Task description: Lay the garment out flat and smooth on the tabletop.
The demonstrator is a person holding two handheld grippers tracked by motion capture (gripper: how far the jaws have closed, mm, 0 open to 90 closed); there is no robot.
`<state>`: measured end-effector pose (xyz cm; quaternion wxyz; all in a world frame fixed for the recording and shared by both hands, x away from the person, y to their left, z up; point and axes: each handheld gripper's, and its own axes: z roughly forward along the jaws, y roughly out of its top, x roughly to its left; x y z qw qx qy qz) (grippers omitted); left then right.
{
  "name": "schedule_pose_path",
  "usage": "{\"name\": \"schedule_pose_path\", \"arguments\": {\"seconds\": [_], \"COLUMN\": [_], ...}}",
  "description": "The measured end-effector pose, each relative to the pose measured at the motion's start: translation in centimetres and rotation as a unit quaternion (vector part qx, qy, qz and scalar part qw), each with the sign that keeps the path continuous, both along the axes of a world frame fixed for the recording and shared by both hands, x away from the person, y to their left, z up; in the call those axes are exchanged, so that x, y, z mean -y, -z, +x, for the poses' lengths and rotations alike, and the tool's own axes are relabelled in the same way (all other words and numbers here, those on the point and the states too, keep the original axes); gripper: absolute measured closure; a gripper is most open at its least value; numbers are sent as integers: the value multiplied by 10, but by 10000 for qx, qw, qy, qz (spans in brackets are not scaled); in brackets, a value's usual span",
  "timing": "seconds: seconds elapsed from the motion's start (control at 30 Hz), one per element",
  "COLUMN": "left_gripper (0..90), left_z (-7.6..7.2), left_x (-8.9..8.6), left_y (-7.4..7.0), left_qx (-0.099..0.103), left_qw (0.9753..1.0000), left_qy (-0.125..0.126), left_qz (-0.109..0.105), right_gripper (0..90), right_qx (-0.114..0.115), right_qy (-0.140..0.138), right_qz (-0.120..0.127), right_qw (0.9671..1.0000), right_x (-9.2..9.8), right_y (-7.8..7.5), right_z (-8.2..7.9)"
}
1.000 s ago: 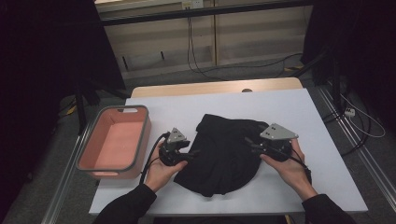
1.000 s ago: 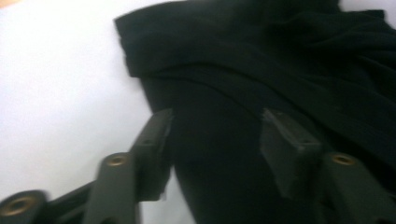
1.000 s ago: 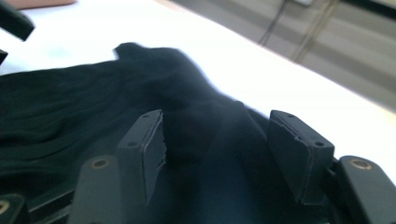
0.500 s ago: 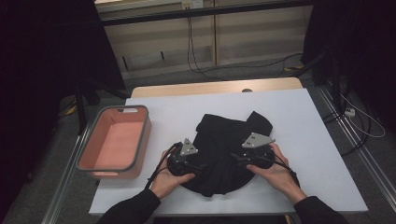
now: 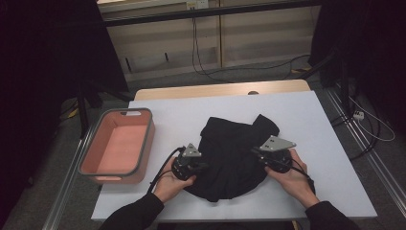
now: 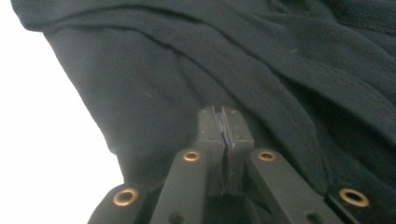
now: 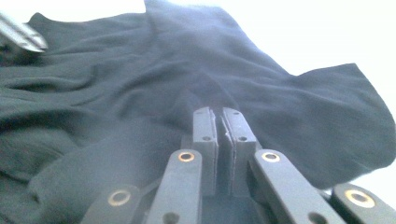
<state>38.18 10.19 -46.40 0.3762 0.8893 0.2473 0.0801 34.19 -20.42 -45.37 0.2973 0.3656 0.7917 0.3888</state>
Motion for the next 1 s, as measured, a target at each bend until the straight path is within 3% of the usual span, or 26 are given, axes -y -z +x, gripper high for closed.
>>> {"name": "schedule_pose_path", "arguments": {"seconds": [0.33, 0.7, 0.83, 1.0], "left_gripper": [894, 896, 896, 895], "left_z": [-16, -13, -11, -12], "left_x": [-3, -9, -11, -13], "left_y": [-3, -6, -6, -7], "left_qx": [-9, 28, 33, 28], "left_qw": [9997, 9996, 9996, 9995], "left_qy": [144, -98, -163, -196], "left_qz": [198, 249, 236, 258], "right_gripper": [856, 857, 836, 721], "right_qx": [75, 23, -83, -62], "right_qy": [488, 1030, 1052, 854], "right_qz": [38, -39, -6, 80], "right_qw": [9988, 9947, 9944, 9963], "right_x": [39, 79, 86, 79], "right_y": [-4, 0, 3, 3], "right_z": [-14, -37, -43, -47]}}
